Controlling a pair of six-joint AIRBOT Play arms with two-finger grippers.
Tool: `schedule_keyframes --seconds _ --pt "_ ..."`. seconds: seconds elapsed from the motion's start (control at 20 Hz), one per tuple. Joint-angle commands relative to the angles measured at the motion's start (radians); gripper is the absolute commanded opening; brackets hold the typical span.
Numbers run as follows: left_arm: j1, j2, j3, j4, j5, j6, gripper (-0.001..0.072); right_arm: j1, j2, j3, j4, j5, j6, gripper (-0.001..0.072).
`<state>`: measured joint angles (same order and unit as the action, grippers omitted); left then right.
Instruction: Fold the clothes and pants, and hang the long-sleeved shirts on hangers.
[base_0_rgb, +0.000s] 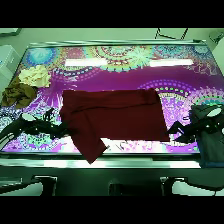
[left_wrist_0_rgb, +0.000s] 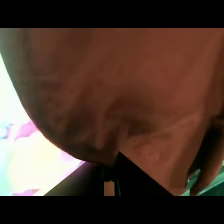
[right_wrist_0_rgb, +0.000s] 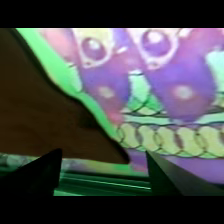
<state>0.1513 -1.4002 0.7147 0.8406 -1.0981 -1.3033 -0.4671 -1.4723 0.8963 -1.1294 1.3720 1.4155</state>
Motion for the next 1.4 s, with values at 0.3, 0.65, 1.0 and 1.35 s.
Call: schedule_keyframes --seconds 0.3,0.65,1.0,1.35 --pt "0.026 0.129 0.156 -0.001 -0.06 -0.006 0.0023 0.109 0.067 0.126 0.089 -0.005 -0.063 0.0036" --pt "0.04 0.468 0.956 0.085 0.11 0.031 0.0024 0.109 0.417 0.851 0.071 -0.275 -0.105 0.0037" --pt "0.04 0.68 1.21 0.156 0.149 -0.085 0.0024 0.109 0.717 1.021 -0.06 -0.276 -0.004 0.0037" --pt "0.04 0.727 1.231 0.163 0.155 -0.135 0.0023 0.109 0.792 1.028 -0.102 -0.273 0.041 0.0037"
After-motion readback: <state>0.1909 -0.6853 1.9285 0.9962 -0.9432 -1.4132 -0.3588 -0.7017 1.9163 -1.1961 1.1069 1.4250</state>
